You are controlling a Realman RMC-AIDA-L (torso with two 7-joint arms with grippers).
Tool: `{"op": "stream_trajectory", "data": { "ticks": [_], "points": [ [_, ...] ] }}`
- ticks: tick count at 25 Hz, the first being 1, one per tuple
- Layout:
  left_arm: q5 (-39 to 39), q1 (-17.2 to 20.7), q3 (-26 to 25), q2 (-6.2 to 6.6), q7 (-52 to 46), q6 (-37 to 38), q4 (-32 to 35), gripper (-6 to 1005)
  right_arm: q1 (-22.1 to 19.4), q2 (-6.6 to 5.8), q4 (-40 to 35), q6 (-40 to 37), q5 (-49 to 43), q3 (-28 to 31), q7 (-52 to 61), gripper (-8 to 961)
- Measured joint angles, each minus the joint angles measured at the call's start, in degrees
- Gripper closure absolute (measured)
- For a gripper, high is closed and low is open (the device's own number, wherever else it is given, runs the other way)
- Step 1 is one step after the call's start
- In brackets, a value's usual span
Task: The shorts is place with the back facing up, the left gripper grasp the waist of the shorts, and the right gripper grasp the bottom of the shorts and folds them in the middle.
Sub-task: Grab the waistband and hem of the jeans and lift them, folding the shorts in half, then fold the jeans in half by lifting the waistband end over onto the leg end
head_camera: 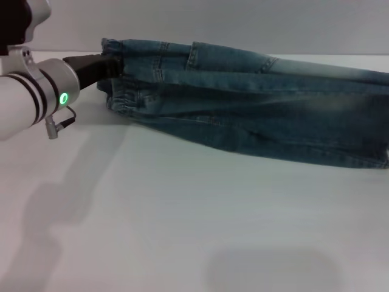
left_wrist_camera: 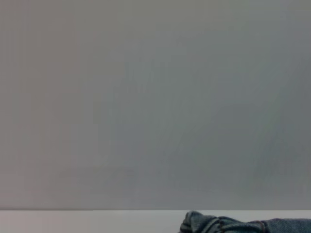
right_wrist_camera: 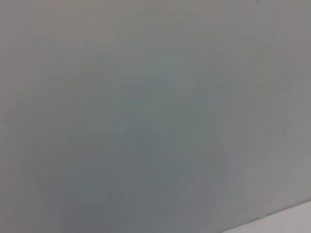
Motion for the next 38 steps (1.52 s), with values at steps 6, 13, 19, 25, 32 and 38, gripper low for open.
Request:
{"op": "stream_trajectory", "data": {
  "ticks": [6, 13, 19, 25, 32, 38],
  "points": [
    [0.0, -5.2, 0.0, -0.01, 0.1, 5.5, 9.1, 822, 5.9, -1.1, 10.0, -0.2, -1.9, 5.7, -5.0, 827],
    [0.4, -9.2, -0.1, 0.12, 0.2, 5.2, 13.4, 726, 7.7, -1.66, 12.3, 0.0, -2.7, 6.7, -7.1, 735],
    [0.5, -8.6, -0.5, 0.16, 2.7, 3.0, 11.5, 360, 8.7, 0.05, 11.7, 1.3, -6.7, 5.5, -9.6, 600],
    [0.6, -8.5, -1.7, 0.18, 4.2, 1.5, 11.2, 226, 9.2, 0.11, 12.7, 3.8, -7.2, 4.0, -9.6, 411],
    [1.8, -7.1, -4.4, 0.18, 4.9, -4.7, 8.4, 156, 8.9, 0.15, 12.9, 8.2, -7.8, 3.9, -9.6, 418],
    [2.9, -5.8, -5.8, 0.17, 5.0, -8.2, 8.2, 157, 8.7, 0.16, 13.0, 9.9, -8.0, 2.5, -10.5, 424]
  ]
}}
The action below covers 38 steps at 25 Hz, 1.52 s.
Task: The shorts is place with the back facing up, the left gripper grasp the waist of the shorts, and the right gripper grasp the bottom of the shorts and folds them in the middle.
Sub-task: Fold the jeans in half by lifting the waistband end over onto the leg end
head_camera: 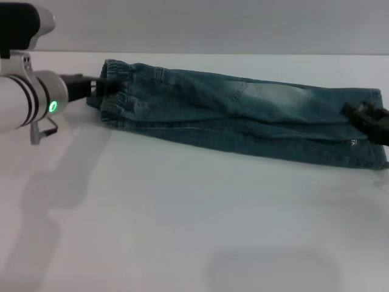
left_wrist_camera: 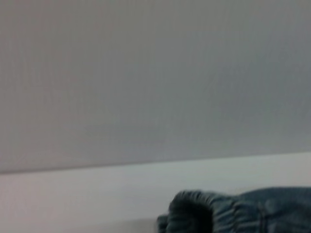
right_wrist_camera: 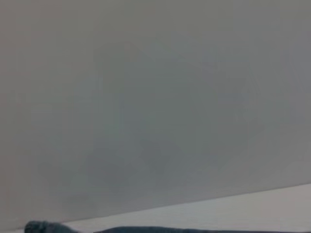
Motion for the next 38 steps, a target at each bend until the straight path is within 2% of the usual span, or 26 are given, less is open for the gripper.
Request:
{"op": "stream_trajectory", "data": {
  "ticks": [9, 21, 28, 33, 38],
  "points": [
    [-0.1, -0.4, 0.5, -0.13, 0.6, -2.1, 2.7, 171, 0.1, -0.03, 0.0, 0.3, 0.0, -0.8, 0.0, 433],
    [-0.5, -1.3, 1.6, -0.05, 0.6, -4.7, 2.4, 189, 0.5, -0.09, 0.1, 0.3, 0.0, -1.9, 0.4, 444],
    [-0.6, -2.8, 1.6, -0.18, 1.2, -4.1, 4.7, 199, 0.6, -0.09, 0.5, 0.3, 0.0, -2.0, 0.7, 451],
    [-0.8, -5.2, 1.6, -0.35, 1.3, -3.7, 8.3, 207, 0.4, -0.09, 0.5, 0.5, 0.0, -2.0, 1.0, 456],
    [-2.1, -5.3, 3.0, -0.43, 1.5, -2.3, 9.0, 214, 0.1, -0.15, 0.4, 1.2, 0.0, -1.9, 1.6, 461]
  ]
}}
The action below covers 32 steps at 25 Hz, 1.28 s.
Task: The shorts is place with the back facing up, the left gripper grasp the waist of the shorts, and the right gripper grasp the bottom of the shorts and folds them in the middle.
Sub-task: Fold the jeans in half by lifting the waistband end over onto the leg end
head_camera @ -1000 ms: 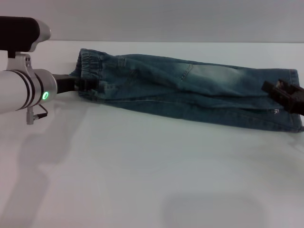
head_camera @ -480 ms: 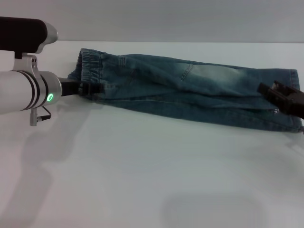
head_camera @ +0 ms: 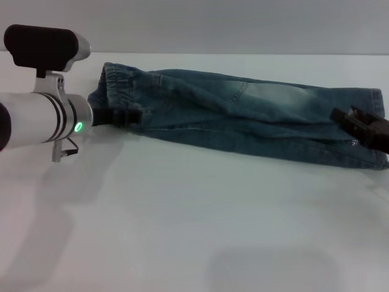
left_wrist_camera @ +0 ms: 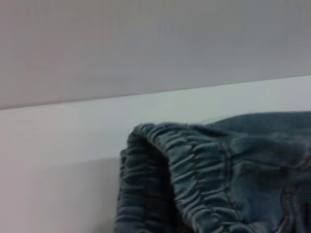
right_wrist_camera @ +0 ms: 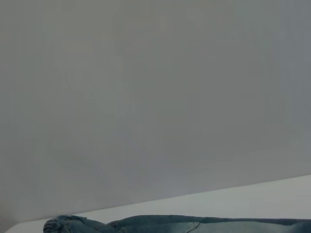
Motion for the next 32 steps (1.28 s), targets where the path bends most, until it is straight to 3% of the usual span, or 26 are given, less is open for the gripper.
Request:
{"op": "stream_trajectory", "data": {
  "ticks": [4, 13, 18, 24, 32],
  "points": [
    [-1.0, 3.0, 2.3, 0.02, 0.2, 3.6, -2.5, 220, -0.2, -0.03, 0.0, 0.9, 0.0, 0.1, 0.2, 465],
    [-2.3, 3.5, 2.7, 0.06, 0.3, 5.6, -1.7, 426, -0.2, -0.03, -0.1, 1.9, 0.1, 0.0, 0.8, 474],
    [-2.8, 3.9, 3.2, 0.09, 0.4, 6.1, -2.4, 621, -0.3, -0.03, 0.0, 2.7, 0.0, 0.3, 0.9, 479],
    [-2.9, 6.3, 3.8, 0.23, 0.4, 5.6, -7.7, 737, -0.4, -0.04, 0.0, 2.8, 0.0, -0.2, 0.6, 485],
    [-2.5, 11.1, 3.9, 0.33, 0.4, 0.9, -18.8, 817, -0.2, 0.14, -0.6, 2.4, 0.0, -1.3, -3.1, 492]
  ]
}}
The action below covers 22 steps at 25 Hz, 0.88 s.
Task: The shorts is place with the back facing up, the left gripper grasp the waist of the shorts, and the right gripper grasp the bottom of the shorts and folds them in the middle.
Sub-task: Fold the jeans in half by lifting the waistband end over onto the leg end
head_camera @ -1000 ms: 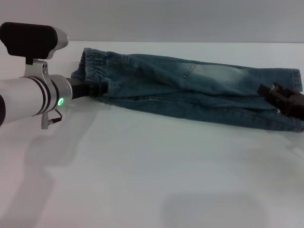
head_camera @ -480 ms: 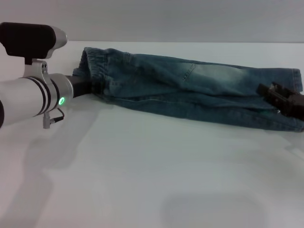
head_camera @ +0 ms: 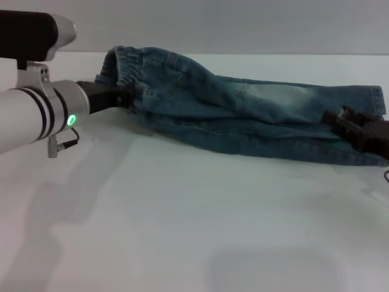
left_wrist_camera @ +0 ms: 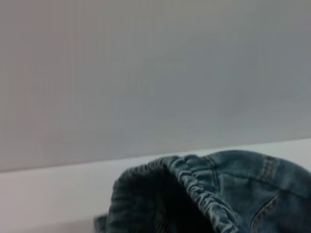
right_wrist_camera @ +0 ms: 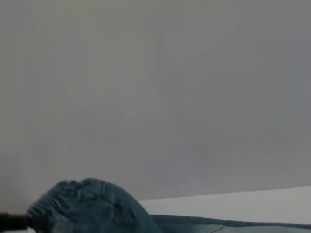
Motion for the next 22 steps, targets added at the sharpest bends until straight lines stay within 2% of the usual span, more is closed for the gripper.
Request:
{"op": "stream_trajectory", "data": {
  "ticks": [2, 9, 18, 22],
  "points": [
    [0.0, 1.8, 0.0, -0.01, 0.0, -1.1, -3.9, 834, 0.4, 0.08, 0.3, -1.9, 0.0, -0.6, -2.5, 494],
    [1.7, 3.4, 0.1, -0.15, -0.1, -5.4, -10.4, 853, 1.7, 0.37, 3.4, -4.6, 0.5, -1.3, -8.3, 501],
    [2.3, 4.5, 0.4, -0.1, -0.3, -8.3, -14.0, 859, 1.7, 0.56, 4.9, -3.8, 3.0, -1.2, -12.1, 510],
    [2.4, 5.0, 0.4, -0.04, -0.1, -9.8, -16.1, 861, 2.3, 0.45, 5.0, -3.6, 3.6, -1.4, -12.4, 688]
  ]
}}
